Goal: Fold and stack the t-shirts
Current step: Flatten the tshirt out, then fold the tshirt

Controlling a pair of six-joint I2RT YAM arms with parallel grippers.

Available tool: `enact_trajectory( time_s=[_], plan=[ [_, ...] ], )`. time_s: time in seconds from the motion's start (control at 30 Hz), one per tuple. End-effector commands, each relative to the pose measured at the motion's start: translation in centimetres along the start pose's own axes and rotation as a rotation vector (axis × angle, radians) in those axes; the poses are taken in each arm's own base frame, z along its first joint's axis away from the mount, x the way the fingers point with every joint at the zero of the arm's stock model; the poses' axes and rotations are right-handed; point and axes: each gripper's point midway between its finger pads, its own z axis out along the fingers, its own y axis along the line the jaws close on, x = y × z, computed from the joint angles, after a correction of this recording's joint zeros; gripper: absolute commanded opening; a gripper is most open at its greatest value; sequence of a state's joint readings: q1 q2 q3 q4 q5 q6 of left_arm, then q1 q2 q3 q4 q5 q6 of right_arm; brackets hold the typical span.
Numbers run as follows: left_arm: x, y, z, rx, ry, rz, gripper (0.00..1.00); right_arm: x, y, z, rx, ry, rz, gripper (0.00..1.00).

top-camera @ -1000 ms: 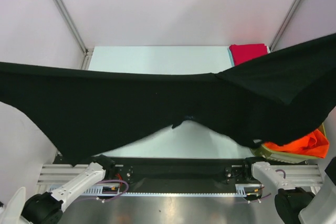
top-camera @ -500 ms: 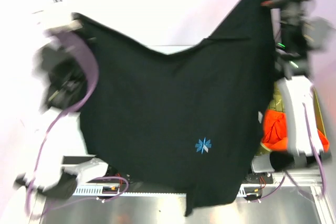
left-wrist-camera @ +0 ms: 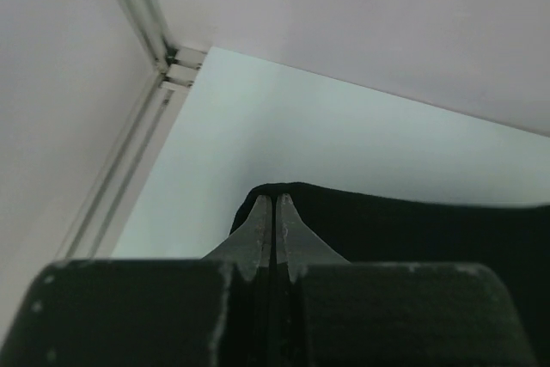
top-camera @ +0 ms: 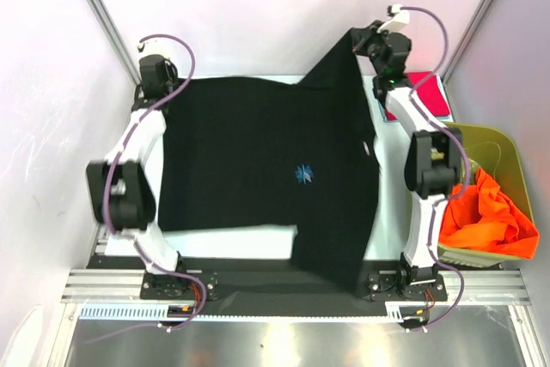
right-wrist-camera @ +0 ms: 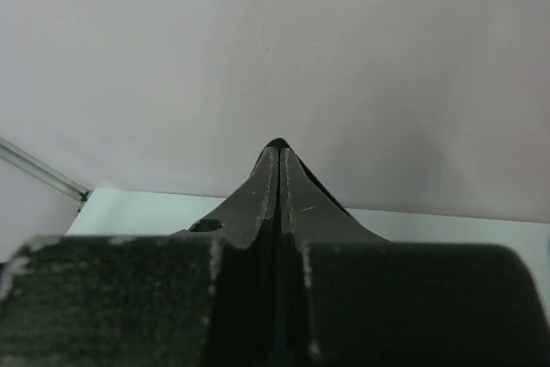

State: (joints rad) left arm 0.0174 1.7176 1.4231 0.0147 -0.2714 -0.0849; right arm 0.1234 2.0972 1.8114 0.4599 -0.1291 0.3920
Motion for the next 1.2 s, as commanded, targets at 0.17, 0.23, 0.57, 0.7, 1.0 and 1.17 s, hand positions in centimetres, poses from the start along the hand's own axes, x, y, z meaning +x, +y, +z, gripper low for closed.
enact_trajectory(
  time_s=[0.17, 0.23, 0.57, 0.7, 1.0, 1.17],
  plan=[
    [0.5, -1.7, 6.4, 0.162, 0.026, -0.123, 0.01, -1.5, 2.7, 2.5, -0.088, -0.062, -0.020, 0.00],
    [2.0, -1.1, 7.0, 0.165, 0.063, -0.146, 0.00, -1.5, 2.7, 2.1, -0.079, -0.050, -0.014, 0.00],
    [5.5, -0.8, 5.3, 0.234, 0.215, -0.199, 0.00, 0.0, 2.3, -1.9, 0.031, 0.107, 0.035, 0.00],
    [7.2, 0.3, 3.8, 0.217, 0.299, -0.227, 0.00, 0.7, 1.6, -3.5, 0.116, 0.193, 0.112, 0.00],
    [11.5, 2.3, 2.4, 0.137, 0.529, -0.222, 0.00, 4.4, 2.5, -8.7, 0.229, 0.374, 0.216, 0.00],
    [12.3, 2.9, 3.1, 0.131, 0.564, -0.211, 0.00, 7.0, 1.7, -10.3, 0.266, 0.450, 0.194, 0.00]
  ],
)
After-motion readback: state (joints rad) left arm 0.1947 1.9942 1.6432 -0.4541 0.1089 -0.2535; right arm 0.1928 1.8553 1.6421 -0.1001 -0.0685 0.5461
